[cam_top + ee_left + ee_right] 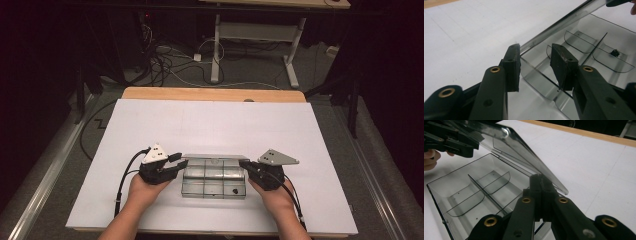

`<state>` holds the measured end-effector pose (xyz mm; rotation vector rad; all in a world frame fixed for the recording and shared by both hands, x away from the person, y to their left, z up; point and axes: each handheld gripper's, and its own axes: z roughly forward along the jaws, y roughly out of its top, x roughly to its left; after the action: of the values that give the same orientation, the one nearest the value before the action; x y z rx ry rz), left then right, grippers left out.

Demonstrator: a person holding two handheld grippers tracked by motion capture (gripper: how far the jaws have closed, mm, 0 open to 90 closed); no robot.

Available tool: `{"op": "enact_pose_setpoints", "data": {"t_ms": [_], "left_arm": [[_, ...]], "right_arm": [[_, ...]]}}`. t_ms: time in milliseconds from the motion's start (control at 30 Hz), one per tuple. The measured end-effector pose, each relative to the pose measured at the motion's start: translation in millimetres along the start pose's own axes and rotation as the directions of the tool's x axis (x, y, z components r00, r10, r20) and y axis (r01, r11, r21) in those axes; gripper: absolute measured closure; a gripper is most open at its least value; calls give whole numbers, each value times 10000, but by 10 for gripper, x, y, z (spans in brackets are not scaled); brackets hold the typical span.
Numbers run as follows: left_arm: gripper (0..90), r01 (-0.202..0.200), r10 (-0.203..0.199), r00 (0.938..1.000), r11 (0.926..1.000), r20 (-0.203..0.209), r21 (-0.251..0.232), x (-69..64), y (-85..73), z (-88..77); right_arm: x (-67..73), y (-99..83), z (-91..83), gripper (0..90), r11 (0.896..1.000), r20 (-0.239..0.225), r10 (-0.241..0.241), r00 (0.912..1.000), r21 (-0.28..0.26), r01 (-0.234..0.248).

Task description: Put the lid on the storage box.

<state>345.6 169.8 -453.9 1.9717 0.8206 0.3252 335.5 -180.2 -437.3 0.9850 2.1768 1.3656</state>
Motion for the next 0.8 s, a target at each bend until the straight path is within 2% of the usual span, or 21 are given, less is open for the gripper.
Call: {"op": "enact_pose_setpoints", "data": {"t_ms": [133,300,433,467,633,800], "left_arm": [[601,129,-129,9998,9999,137,6,-19,-68,-82],[637,380,-386,9974,9992,615,107,-73,-137,-155],[718,445,-453,9939,9990,1004,106,-138,-164,-175],[765,470,-474,9929,9989,1094,64,-151,-170,-179],[866,258,-247,9929,9996,1165,-79,-257,-169,-191],[870,235,-195,9898,9994,1410,-271,-317,-146,-205]], "right_arm": [[21,-8,-28,900,10000,15,-67,10000,-14,67],[44,-27,-53,900,9999,73,-169,9998,-9,169],[59,-55,-59,900,9999,64,-170,9998,7,170],[63,-61,-60,900,9998,69,-194,9998,13,194],[95,-98,-76,900,9994,91,-337,9994,74,336],[125,-160,-95,900,9992,83,-373,9993,112,372]]}}
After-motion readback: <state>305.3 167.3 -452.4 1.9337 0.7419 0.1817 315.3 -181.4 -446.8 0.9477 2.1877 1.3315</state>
